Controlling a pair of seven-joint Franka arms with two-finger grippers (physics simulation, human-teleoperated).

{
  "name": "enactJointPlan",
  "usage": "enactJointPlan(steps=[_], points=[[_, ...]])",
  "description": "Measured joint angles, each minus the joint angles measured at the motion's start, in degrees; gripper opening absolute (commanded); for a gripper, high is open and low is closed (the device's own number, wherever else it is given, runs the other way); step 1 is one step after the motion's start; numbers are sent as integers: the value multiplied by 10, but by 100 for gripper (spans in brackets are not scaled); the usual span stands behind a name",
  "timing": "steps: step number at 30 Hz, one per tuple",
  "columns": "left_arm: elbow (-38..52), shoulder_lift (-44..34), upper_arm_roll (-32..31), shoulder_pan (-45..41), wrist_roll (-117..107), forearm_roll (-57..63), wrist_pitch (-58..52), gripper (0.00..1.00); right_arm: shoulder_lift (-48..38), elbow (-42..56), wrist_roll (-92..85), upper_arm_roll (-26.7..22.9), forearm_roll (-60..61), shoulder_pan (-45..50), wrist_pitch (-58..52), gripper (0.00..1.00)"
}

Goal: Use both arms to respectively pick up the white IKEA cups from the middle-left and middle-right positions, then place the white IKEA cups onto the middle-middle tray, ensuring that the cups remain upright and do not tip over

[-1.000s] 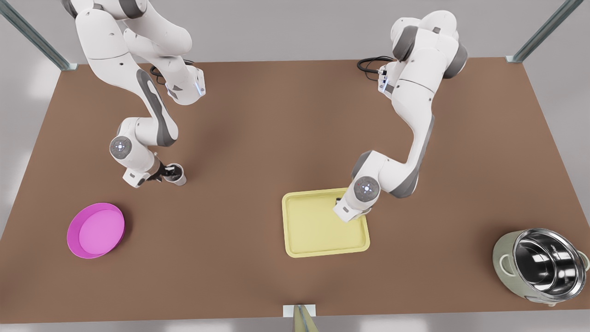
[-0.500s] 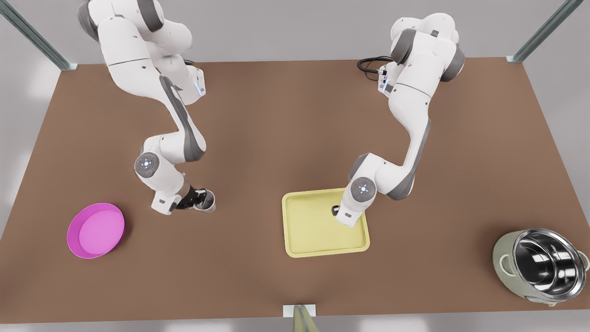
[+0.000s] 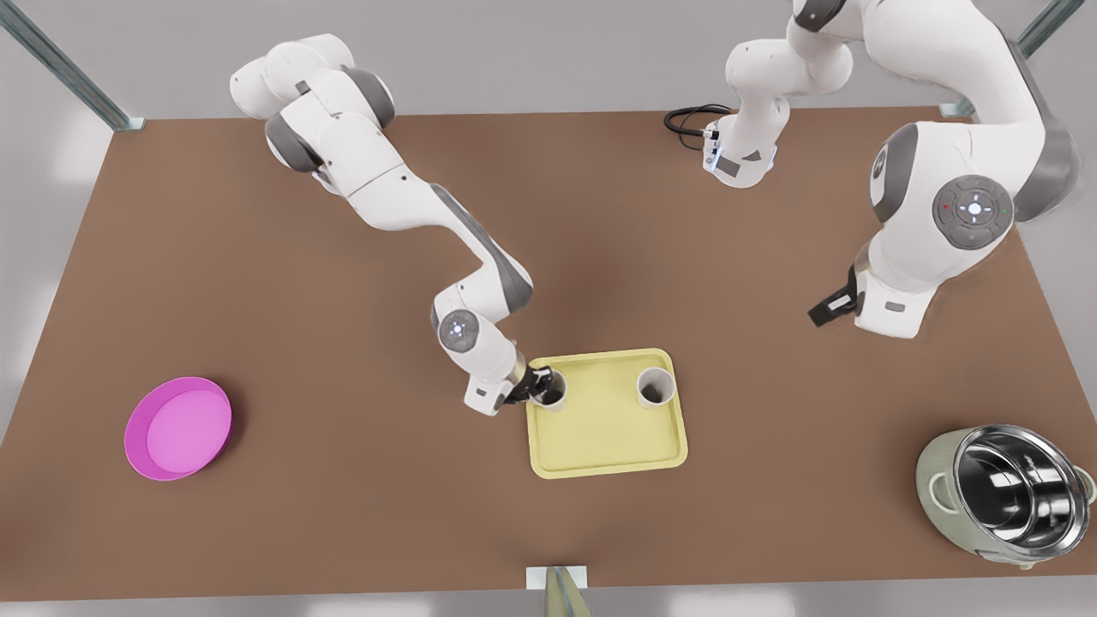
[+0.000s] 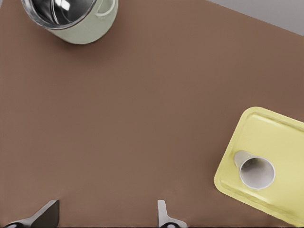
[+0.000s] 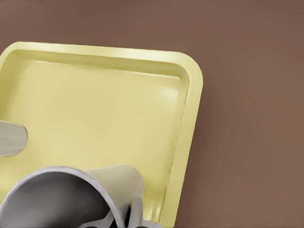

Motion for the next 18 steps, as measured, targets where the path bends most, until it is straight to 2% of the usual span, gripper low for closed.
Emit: enactJointPlan(steps=[1,2,18], points=[[-16,-9,8,-6,20,-7,2,100,4,3,12,0,0,1,5,21],[-24,-14,13,-5,39,-13,4,100,6,5,24,0,-1,1,9,100],[-39,-8,15,-4,232,-37,9,100,-4,21,144,-1,-10,-11,16,100]])
